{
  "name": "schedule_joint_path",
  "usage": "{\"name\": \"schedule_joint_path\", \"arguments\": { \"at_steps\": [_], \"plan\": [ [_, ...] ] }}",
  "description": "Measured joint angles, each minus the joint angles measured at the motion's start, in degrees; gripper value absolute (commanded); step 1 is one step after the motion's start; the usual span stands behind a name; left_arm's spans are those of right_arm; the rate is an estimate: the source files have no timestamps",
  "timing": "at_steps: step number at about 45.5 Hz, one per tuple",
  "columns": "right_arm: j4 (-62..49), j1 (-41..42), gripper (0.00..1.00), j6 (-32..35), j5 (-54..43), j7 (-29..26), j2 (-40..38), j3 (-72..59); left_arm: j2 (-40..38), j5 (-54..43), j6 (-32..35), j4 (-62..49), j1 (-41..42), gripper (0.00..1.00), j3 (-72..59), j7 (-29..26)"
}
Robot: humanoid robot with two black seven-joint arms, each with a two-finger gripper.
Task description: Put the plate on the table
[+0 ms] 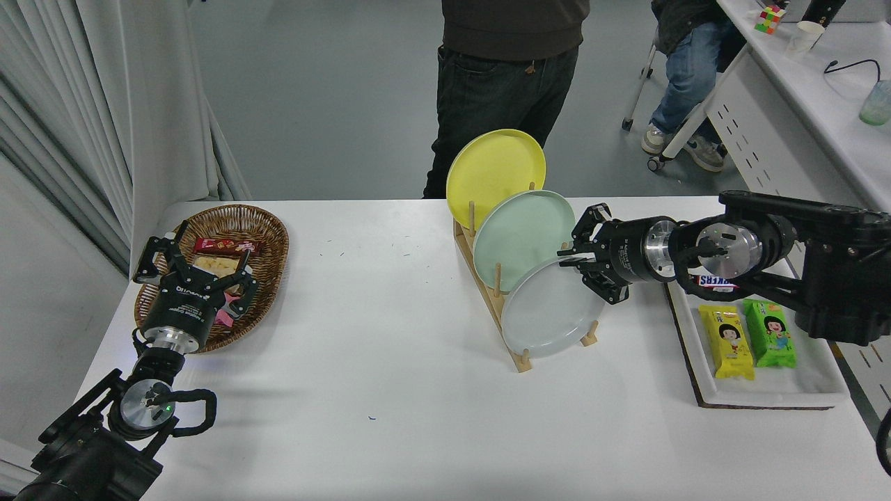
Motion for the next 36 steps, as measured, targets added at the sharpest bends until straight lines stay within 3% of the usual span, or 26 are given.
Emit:
{"name": "schedule_joint_path", "arguments": {
  "at_steps": [36],
  "plan": [
    [0.82,-0.13,0.11,-0.01,0.77,-0.06,-0.78,0.00,0.00,0.02,0.00,0.00,0.00,0.98,0.00,0.00]
  ]
}}
